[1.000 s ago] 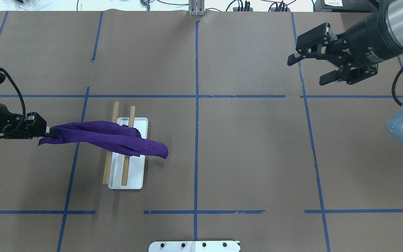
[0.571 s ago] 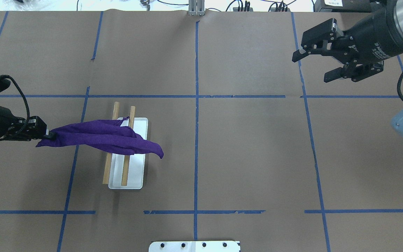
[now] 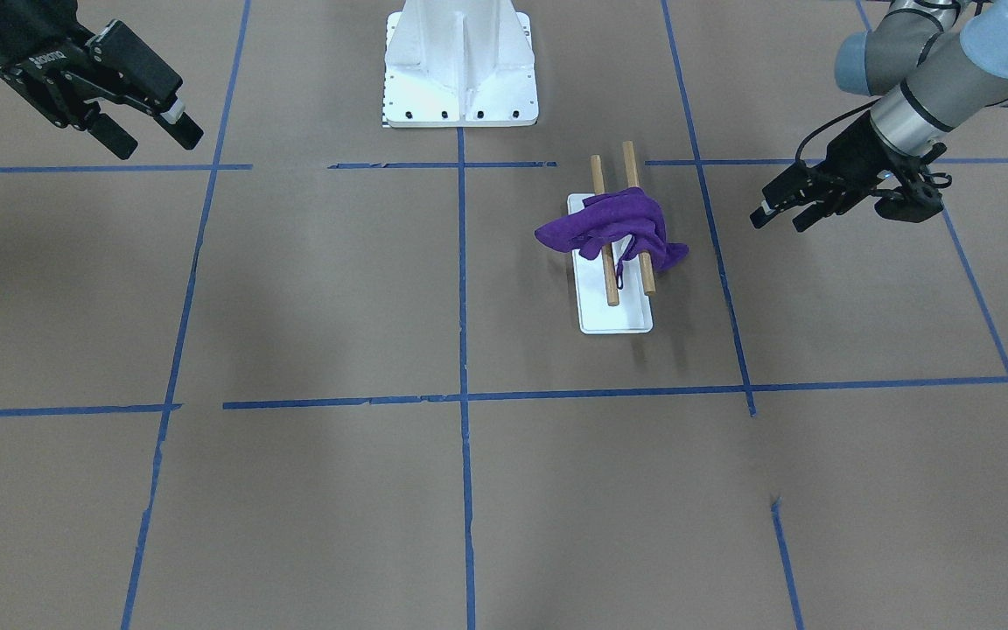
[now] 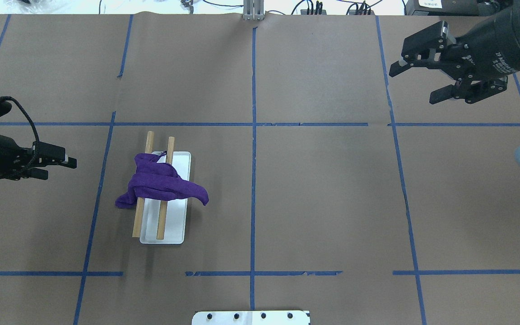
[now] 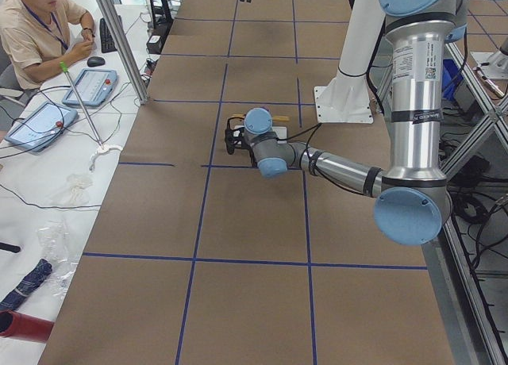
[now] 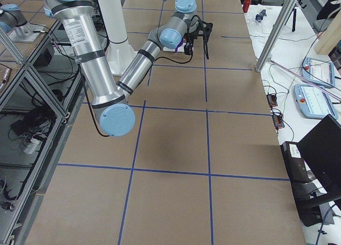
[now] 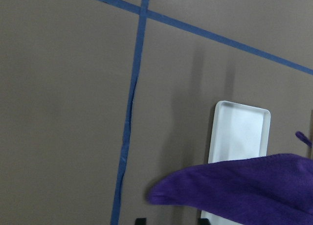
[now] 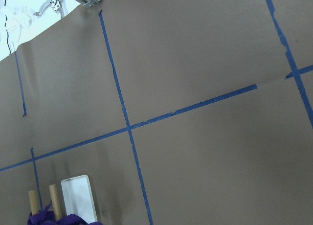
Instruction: Hang towel on rack
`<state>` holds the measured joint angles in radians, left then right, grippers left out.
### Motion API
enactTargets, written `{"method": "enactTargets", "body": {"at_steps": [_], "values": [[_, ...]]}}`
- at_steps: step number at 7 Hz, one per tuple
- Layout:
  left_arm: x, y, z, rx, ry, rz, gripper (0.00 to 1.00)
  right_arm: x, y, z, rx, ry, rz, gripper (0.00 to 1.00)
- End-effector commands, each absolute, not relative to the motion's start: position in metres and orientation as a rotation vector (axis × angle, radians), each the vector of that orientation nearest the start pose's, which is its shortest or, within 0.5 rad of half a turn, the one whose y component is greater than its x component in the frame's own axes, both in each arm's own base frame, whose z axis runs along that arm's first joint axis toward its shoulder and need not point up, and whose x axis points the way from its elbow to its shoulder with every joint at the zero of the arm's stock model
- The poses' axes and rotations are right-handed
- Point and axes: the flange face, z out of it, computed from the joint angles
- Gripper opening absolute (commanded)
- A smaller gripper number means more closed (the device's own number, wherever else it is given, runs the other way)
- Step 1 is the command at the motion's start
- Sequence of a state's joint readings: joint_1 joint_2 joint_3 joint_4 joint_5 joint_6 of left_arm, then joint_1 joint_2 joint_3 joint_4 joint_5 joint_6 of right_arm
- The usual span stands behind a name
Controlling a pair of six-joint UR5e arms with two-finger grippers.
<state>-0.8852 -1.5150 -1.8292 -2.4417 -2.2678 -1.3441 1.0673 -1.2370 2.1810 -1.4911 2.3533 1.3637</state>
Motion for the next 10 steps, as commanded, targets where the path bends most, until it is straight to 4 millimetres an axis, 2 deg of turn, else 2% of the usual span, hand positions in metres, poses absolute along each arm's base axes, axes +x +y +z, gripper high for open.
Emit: {"method": "enactTargets", "body": {"at_steps": [1, 2, 4, 6, 7, 8, 9, 10], "values": [[0.245, -0.412, 0.461, 0.068, 1.188, -0.126, 1.0, -0.146, -0.458, 0.249, 0.06, -1.127, 0.321, 1.0], [0.236, -0.412, 0.476, 0.156, 1.155, 0.0, 1.0, -0.116, -0.453, 0.307, 0.112, -1.044, 0.23, 1.0], [0.169, -0.425, 0.526, 0.316, 1.046, 0.105, 1.0, -0.052, -0.456, 0.405, 0.196, -0.91, 0.064, 1.0], [0.095, -0.427, 0.563, 0.437, 0.938, 0.174, 1.0, -0.002, -0.478, 0.495, 0.232, -0.797, -0.081, 1.0], [0.067, -0.433, 0.572, 0.463, 0.879, 0.203, 1.0, 0.011, -0.485, 0.545, 0.194, -0.738, -0.131, 1.0], [0.022, -0.439, 0.582, 0.458, 0.802, 0.2, 1.0, 0.019, -0.486, 0.58, 0.138, -0.723, -0.174, 1.0], [-0.017, -0.442, 0.589, 0.418, 0.741, 0.193, 1.0, 0.034, -0.482, 0.591, 0.116, -0.717, -0.188, 1.0], [-0.053, -0.445, 0.581, 0.372, 0.708, 0.164, 1.0, 0.044, -0.48, 0.594, 0.079, -0.718, -0.185, 1.0]]}}
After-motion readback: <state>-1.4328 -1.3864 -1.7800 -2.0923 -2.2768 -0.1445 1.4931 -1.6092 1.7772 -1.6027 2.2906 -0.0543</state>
